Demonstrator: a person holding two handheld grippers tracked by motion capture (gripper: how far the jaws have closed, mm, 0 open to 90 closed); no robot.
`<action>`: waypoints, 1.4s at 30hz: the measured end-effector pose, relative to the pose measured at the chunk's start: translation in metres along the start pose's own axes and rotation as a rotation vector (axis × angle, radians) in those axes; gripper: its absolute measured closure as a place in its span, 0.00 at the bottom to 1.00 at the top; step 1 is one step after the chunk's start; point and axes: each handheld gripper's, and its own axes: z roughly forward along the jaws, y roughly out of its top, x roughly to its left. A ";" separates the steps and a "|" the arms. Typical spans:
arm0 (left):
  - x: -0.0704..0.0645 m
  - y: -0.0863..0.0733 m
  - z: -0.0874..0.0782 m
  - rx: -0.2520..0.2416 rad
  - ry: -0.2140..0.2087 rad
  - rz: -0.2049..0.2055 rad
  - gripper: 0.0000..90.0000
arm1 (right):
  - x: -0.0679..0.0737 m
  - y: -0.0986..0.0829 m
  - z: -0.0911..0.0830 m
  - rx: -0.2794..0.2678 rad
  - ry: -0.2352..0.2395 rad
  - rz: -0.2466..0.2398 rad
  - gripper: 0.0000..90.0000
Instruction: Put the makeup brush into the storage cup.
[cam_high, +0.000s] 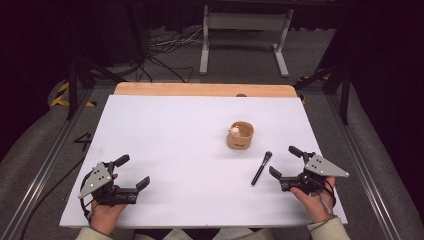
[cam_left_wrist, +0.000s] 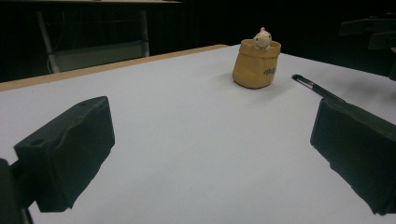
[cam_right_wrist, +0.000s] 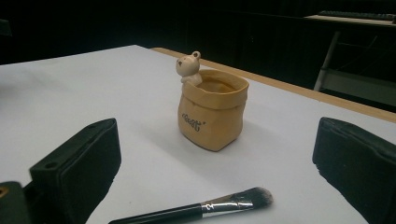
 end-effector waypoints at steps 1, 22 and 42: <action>0.000 0.000 0.000 -0.003 0.002 -0.003 0.00 | 0.000 0.001 0.000 0.002 -0.003 -0.003 0.02; 0.001 0.004 0.001 0.024 -0.014 -0.009 0.01 | -0.003 0.031 -0.001 0.219 -0.035 0.047 0.07; 0.001 0.003 0.003 0.034 -0.021 -0.019 0.00 | -0.017 0.065 0.009 0.515 -0.080 0.128 0.09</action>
